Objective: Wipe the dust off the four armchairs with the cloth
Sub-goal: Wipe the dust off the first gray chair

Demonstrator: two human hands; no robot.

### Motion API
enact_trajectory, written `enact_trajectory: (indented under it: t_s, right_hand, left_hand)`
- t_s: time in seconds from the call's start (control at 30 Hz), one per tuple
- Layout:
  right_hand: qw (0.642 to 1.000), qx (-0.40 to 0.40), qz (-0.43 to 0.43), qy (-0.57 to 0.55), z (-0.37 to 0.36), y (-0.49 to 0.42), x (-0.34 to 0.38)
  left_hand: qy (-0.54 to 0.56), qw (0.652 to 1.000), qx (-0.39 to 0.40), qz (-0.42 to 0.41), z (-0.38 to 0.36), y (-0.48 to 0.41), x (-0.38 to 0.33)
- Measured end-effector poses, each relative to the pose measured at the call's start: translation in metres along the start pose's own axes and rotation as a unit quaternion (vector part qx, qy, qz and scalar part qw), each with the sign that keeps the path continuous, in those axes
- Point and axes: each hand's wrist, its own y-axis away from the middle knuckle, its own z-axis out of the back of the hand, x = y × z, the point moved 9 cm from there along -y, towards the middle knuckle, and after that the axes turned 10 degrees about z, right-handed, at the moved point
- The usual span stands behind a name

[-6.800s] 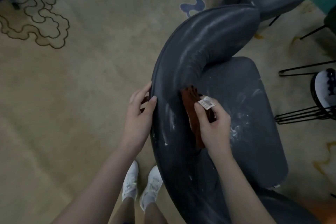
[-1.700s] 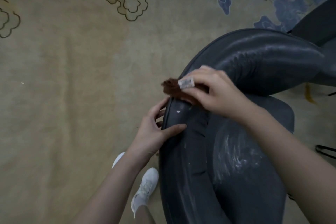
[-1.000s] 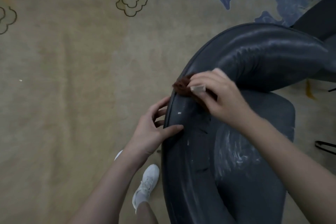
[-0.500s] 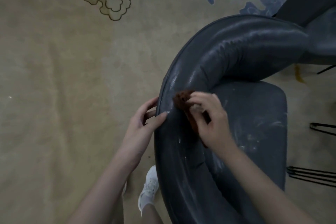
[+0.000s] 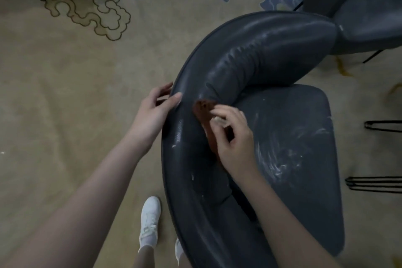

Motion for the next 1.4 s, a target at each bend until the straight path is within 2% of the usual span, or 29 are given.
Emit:
enact_trajectory:
  t_s: [0.1,0.3,0.47,0.63,0.83,1.07,1.3,1.4]
  right_hand:
    - [0.997,-0.054,-0.054,0.022,0.006,-0.015,-0.031]
    - [0.996,-0.027,-0.075,0.027,-0.004,0.017,-0.064]
    - [0.969,-0.074,-0.226,-0.068,-0.014,0.05,-0.109]
    - [0.931,-0.086,-0.327,-0.135,-0.034,0.067,-0.168]
    - [0.9,-0.072,-0.397,-0.163,-0.067,0.095,-0.233]
    - [0.895,0.017,-0.424,-0.139,-0.115,0.129,-0.299]
    - [0.866,0.084,-0.477,-0.128,-0.14,0.147,-0.319]
    - [0.839,0.055,-0.507,-0.191,-0.133,0.15,-0.299]
  left_hand:
    - [-0.021,1.0,0.007,-0.005,-0.008,-0.017,-0.012]
    - [-0.043,0.999,0.012,-0.009,-0.019,-0.036,-0.02]
    - [-0.114,0.991,-0.045,-0.052,-0.023,-0.033,-0.022]
    - [-0.157,0.982,-0.063,-0.078,-0.022,-0.03,-0.025]
    - [-0.156,0.982,-0.071,-0.082,-0.024,-0.028,-0.023]
    - [-0.142,0.982,-0.076,-0.098,-0.021,-0.032,-0.021]
    - [-0.132,0.982,-0.071,-0.113,-0.022,-0.032,-0.022]
    - [-0.142,0.98,-0.076,-0.115,-0.022,-0.032,-0.023]
